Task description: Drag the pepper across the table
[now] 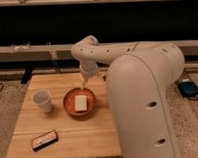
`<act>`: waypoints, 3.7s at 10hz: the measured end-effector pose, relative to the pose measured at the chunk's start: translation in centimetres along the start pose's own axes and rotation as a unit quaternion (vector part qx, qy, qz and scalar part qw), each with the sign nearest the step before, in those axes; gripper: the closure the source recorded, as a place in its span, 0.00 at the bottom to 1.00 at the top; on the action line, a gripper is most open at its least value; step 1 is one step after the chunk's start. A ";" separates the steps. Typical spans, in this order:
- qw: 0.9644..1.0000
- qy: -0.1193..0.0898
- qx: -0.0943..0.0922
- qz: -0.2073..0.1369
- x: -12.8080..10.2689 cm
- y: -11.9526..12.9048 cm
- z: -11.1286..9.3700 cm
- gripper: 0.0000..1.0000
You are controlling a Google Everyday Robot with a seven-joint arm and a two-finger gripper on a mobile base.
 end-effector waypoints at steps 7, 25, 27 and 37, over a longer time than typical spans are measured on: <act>1.000 0.010 0.013 -0.008 2.7 14.0 5.3 0.20; 0.993 -0.083 0.071 0.040 -3.6 16.4 14.7 0.37; 0.994 -0.078 0.070 0.039 -3.1 16.4 14.8 0.59; 0.992 -0.101 0.079 -0.008 -4.8 10.4 13.7 1.00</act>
